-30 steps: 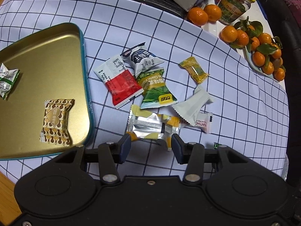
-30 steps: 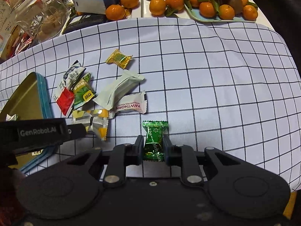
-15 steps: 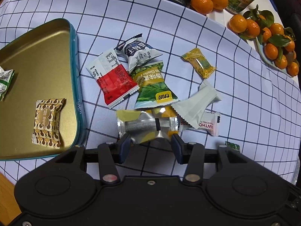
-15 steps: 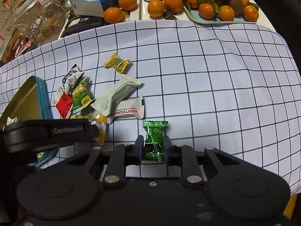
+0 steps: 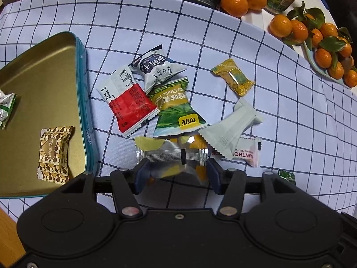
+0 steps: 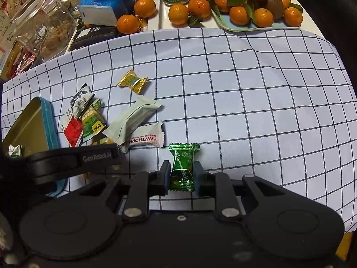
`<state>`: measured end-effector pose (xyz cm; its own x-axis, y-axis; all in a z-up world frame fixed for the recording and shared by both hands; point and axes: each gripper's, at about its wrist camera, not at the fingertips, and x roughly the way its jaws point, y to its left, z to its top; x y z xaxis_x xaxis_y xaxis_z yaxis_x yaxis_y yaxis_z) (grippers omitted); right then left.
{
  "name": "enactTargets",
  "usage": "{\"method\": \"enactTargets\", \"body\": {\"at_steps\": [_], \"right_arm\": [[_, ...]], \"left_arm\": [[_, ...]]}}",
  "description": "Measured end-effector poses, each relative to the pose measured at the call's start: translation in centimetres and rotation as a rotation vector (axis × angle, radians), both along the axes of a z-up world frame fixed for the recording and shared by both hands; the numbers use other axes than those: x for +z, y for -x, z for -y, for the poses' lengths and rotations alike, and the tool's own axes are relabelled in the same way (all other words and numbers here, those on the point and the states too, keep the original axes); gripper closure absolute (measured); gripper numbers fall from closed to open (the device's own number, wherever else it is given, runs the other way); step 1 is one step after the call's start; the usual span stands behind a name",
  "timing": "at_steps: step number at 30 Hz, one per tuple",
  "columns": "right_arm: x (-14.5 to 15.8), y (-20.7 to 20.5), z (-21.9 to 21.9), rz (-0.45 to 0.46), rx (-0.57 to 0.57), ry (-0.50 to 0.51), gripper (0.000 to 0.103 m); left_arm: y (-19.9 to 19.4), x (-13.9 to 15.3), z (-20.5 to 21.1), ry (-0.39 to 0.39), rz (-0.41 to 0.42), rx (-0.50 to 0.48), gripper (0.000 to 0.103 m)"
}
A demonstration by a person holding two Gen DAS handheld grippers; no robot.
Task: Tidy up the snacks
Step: 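Grasp the silver-yellow candy with the left gripper while the right gripper holds the green candy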
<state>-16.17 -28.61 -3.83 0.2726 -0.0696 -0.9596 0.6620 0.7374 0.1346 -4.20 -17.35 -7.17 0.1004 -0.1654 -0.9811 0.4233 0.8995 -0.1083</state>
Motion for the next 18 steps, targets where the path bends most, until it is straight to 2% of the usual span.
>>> {"method": "enactTargets", "body": {"at_steps": [6,13,18], "right_arm": [[0.0,-0.1,-0.1,0.0,0.001,0.001,0.081],[0.0,-0.1,-0.3,0.002,0.0,-0.001,0.081],[0.1,-0.3,-0.2,0.005,-0.002,-0.003,0.081]], "left_arm": [[-0.7,0.4,-1.2,0.032,-0.017,0.022,0.057],[-0.4,0.9,-1.5,0.042,-0.033,0.002,0.063],[0.5,1.1,-0.7,0.053,-0.093,-0.118,0.063]]}}
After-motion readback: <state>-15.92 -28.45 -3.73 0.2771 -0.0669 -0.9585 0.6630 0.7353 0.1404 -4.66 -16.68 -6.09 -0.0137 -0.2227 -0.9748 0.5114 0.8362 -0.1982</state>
